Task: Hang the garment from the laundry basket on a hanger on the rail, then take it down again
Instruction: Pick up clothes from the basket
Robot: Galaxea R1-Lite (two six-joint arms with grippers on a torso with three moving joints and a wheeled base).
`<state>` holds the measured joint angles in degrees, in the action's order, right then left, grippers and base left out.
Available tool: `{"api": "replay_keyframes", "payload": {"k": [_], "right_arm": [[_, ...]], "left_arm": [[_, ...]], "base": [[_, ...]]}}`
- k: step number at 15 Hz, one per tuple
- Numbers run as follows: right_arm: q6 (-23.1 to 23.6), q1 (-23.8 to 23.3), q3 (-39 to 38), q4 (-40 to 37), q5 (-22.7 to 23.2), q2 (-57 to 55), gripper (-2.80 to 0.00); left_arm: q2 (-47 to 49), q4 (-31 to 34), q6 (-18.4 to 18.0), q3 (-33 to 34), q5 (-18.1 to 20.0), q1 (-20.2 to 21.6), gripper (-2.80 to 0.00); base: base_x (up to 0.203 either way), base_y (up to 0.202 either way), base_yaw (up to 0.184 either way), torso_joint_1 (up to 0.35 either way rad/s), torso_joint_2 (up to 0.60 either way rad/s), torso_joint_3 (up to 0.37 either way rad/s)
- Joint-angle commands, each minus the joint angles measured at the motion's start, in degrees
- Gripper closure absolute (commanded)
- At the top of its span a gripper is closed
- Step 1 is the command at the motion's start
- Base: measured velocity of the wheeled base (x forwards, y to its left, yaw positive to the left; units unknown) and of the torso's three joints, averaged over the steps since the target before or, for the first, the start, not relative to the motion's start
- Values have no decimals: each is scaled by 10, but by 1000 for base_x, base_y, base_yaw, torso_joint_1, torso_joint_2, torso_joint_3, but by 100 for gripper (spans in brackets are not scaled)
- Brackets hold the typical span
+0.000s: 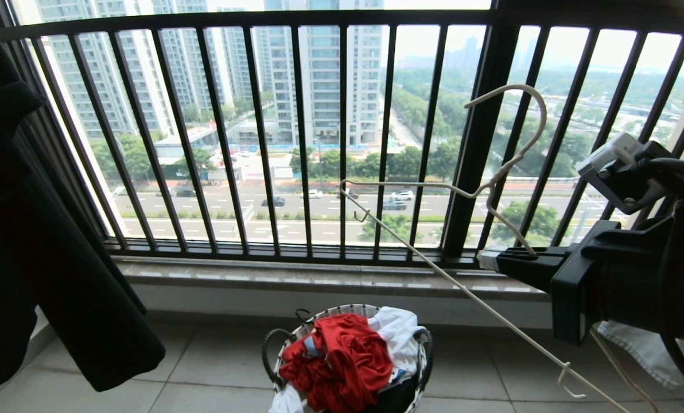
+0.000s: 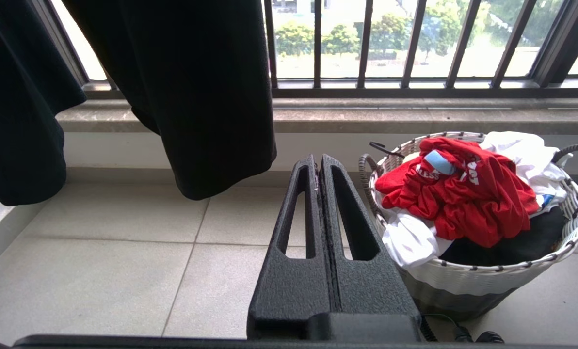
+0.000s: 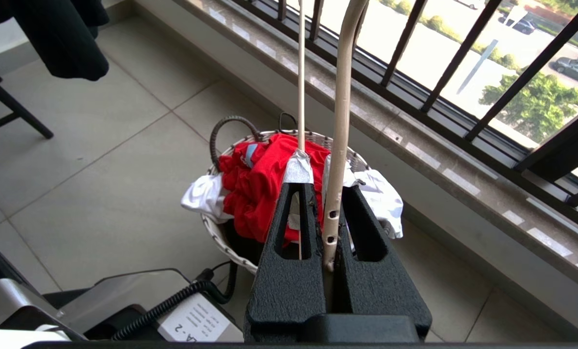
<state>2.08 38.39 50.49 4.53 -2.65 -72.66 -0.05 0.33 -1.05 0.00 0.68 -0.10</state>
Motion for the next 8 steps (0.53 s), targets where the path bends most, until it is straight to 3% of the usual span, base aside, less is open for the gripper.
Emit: {"api": "replay_keyframes", "payload": {"k": [1,8], "right_arm": [[0,-1,0,0,0,7,0],[1,-2,0,0,0,8,0]], "left_arm": [[0,0,2,0,-1,0,0],[0,0,3,0,-1,0,0]], "base": [[0,0,0,0,0,0],[0,0,0,0,0,0]]}}
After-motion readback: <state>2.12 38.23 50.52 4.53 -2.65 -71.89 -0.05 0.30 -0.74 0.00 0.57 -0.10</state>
